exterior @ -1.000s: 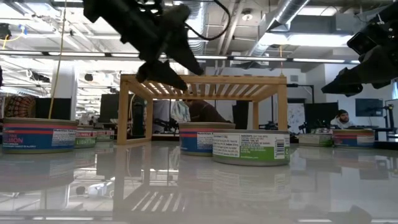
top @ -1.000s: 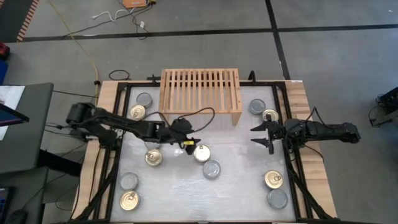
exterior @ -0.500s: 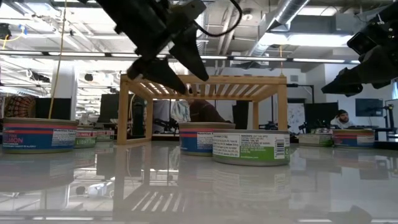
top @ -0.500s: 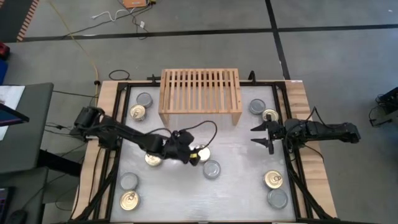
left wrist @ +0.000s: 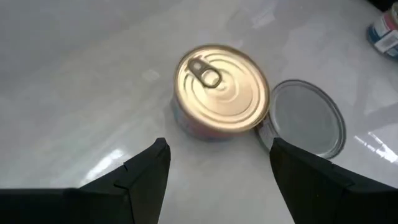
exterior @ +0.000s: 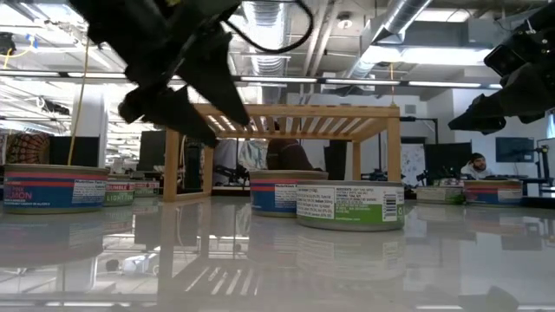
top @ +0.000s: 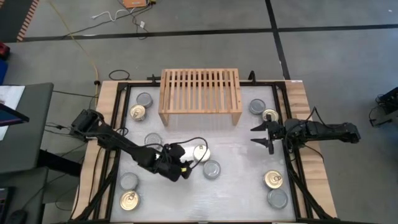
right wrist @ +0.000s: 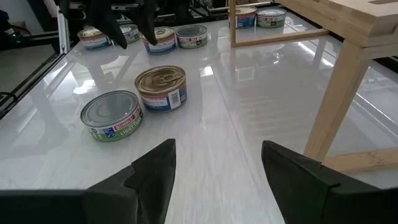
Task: Stack canned seafood by type on shelf
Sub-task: Put the blue-pink tuna can on the shelf
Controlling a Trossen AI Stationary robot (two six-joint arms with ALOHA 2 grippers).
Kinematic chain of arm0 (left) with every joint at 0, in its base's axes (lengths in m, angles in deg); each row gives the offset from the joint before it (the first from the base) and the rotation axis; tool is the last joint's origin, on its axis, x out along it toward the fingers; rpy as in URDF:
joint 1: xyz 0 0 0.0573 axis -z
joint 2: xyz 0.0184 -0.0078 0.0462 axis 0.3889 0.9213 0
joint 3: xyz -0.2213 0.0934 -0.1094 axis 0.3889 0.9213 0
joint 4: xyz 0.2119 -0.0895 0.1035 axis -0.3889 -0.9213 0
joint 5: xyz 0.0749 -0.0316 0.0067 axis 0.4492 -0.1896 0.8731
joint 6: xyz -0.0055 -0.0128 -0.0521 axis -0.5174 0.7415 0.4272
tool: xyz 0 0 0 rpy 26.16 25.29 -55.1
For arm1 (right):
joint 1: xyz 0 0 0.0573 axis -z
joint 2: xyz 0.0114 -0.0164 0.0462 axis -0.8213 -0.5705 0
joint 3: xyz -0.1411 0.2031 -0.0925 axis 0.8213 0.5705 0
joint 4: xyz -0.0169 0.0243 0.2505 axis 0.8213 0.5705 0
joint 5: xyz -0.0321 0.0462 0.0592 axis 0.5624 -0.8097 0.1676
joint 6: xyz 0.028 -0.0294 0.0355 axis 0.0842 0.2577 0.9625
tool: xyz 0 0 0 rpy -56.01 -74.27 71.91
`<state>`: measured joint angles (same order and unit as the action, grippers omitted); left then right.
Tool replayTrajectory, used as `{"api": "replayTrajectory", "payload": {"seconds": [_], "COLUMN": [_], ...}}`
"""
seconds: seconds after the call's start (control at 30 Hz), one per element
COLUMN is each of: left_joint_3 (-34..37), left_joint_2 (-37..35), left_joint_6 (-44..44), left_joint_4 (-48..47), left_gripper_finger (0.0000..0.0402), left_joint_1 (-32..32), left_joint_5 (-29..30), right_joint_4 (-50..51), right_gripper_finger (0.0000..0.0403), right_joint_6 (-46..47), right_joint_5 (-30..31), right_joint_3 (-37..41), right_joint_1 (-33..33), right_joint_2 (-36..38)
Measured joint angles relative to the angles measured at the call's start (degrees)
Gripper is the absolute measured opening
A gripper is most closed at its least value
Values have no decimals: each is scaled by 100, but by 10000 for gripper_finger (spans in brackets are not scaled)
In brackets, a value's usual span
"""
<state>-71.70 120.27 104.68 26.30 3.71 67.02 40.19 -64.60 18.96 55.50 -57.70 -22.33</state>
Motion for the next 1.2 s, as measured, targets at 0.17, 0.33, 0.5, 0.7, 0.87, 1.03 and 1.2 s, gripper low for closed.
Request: {"api": "replayTrajectory", "payload": {"seconds": [0.17, 0.33, 0.5, 0.7, 0.87, 1.03, 1.2], "left_joint_3": [352, 760, 1120, 1182, 1182, 1182, 1182], "left_joint_2": [0, 0, 0, 2, 2, 2, 2], "left_joint_6": [578, 839, 923, 761, 482, 320, 320], "left_joint_4": [117, 558, 1045, 1178, 1368, 1446, 1440], "left_gripper_finger": [262, 262, 262, 262, 262, 262, 262], "left_joint_1": [207, 306, 267, 141, 76, 70, 70], "left_joint_5": [134, 189, 183, 171, 171, 169, 169], "right_joint_4": [-1, -2, -71, -771, -1579, -1740, -1932], "right_gripper_finger": [266, 266, 266, 266, 265, 257, 244], "right_joint_6": [-1, 0, 0, 450, 1267, 1499, 1497], "right_joint_5": [-2, -2, 1, 3, -10, 213, 408], "right_joint_3": [1, 2, 7, 91, 306, 326, 328], "right_joint_1": [-1, 0, -1, -22, -31, -237, -469], "right_joint_2": [-1, -2, -1, -5, -111, -607, -1163]}}
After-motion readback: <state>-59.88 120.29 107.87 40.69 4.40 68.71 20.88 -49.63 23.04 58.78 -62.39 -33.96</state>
